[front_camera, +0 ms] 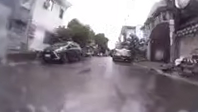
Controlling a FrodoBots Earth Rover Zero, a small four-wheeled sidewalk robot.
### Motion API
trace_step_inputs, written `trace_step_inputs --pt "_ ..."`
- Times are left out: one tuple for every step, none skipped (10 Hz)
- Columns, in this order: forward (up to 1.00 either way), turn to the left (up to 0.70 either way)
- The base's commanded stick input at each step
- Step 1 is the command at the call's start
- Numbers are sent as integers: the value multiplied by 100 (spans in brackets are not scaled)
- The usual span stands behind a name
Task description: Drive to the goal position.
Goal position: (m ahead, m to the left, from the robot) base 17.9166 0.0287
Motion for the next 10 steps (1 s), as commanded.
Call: trace_step_inputs --pt "100 0" --pt "100 0" --pt "100 0" --pt "100 0" --pt "100 0" --pt "100 0" --pt "100 0" --pt "100 0" --pt "100 0" --pt "100 0"
